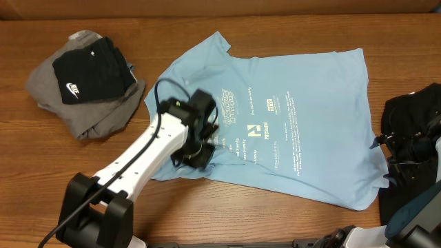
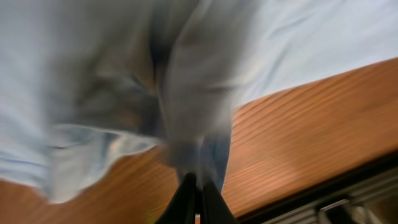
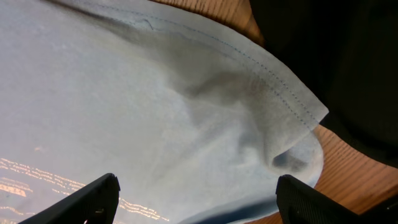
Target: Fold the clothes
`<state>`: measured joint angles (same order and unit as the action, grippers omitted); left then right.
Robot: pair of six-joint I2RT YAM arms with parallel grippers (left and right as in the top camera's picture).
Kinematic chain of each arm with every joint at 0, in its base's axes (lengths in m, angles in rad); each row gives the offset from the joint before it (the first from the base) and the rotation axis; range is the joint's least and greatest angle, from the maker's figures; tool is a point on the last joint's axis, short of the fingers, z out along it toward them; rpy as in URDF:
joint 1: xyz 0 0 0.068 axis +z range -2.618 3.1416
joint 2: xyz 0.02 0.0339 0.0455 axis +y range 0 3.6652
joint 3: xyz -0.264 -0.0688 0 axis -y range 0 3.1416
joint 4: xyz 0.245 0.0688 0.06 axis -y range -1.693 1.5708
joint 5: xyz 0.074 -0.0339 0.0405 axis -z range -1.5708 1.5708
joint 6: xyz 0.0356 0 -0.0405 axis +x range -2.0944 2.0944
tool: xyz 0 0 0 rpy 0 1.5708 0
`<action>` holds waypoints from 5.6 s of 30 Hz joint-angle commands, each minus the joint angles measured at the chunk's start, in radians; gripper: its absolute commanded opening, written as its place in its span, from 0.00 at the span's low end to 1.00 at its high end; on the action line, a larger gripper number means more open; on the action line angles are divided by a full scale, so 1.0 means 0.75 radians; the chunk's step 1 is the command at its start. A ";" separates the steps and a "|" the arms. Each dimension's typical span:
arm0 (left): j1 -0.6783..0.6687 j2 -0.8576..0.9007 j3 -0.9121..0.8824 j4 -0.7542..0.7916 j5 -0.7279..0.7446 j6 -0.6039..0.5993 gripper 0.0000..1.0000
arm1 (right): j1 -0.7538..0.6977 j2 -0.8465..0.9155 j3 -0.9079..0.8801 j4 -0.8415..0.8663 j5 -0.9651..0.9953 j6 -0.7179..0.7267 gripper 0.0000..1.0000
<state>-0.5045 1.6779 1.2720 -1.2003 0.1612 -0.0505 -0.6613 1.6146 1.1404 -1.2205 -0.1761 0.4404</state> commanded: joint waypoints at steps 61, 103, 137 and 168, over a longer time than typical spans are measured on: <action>-0.007 -0.005 -0.404 0.703 -0.149 0.067 0.24 | 0.001 -0.018 0.016 0.000 -0.013 -0.004 0.85; 0.186 0.093 -0.224 0.747 -0.082 0.149 0.72 | 0.001 -0.018 0.016 0.004 -0.013 -0.004 0.86; 0.331 -0.027 0.017 0.259 -0.307 0.128 0.04 | 0.001 -0.018 -0.047 -0.077 0.009 -0.031 0.76; 0.370 -0.027 0.017 0.244 -0.329 0.027 0.04 | -0.079 -0.018 -0.358 0.291 -0.181 0.108 0.14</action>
<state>-0.2317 1.6680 1.2720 -1.0145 -0.0685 -0.0093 -0.7315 1.6146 0.8822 -1.0157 -0.2794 0.4553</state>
